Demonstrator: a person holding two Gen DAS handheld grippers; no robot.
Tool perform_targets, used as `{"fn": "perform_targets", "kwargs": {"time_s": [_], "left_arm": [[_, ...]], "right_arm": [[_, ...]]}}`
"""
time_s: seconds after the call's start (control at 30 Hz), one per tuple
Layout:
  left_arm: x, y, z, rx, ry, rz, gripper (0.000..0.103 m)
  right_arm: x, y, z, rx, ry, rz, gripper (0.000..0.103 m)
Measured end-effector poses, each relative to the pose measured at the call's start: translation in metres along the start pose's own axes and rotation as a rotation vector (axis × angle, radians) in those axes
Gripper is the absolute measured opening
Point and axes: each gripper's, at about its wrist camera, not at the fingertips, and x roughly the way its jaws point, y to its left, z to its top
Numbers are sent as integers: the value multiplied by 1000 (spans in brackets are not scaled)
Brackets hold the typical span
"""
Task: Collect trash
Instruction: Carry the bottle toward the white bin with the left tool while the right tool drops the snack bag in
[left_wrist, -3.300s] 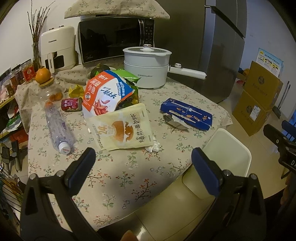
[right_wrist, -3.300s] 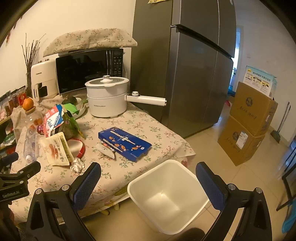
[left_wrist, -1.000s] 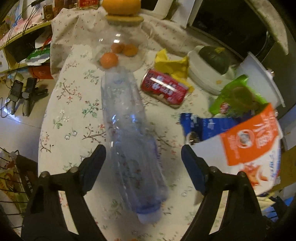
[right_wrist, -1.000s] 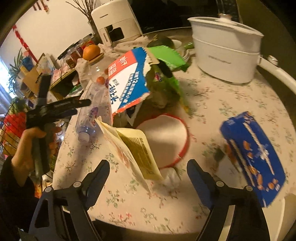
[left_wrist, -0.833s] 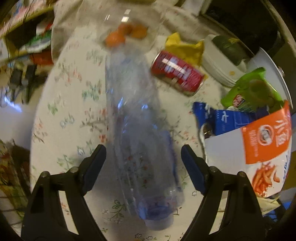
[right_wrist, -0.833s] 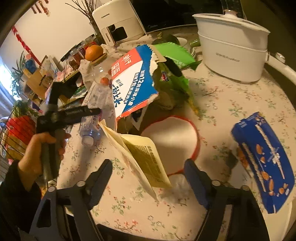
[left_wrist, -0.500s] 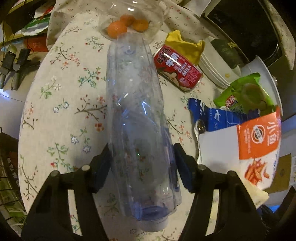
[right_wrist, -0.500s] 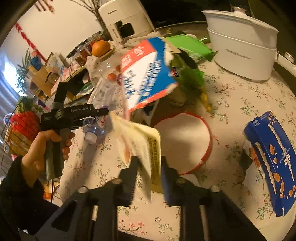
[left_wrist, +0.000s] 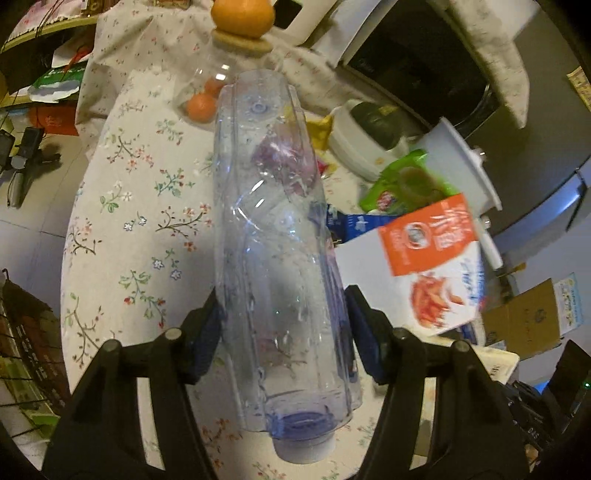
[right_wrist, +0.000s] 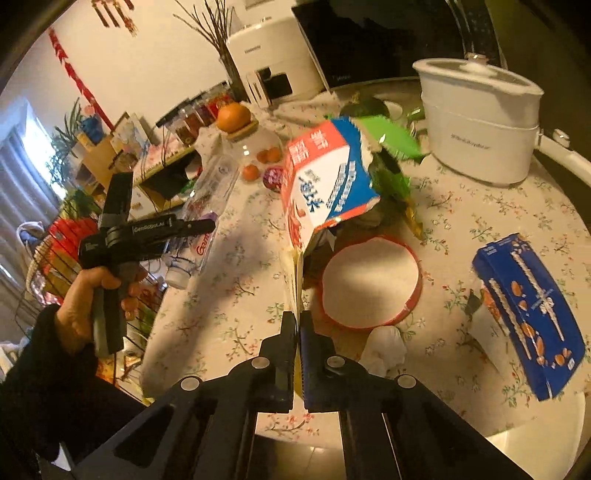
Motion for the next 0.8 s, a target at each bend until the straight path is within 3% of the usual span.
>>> {"fn": "perform_targets", "kwargs": {"time_s": [0.23, 0.47, 0.8], "left_arm": [[-11, -22, -6, 32, -46, -45, 65], [-17, -37, -10, 42, -69, -88, 65], [-44, -66, -19, 149, -129, -156, 65]], "right_arm": [[-38, -5, -3, 22, -93, -21, 3], [-40, -33, -6, 97, -98, -88, 2], [-94, -52, -9, 150, -196, -105, 2]]}}
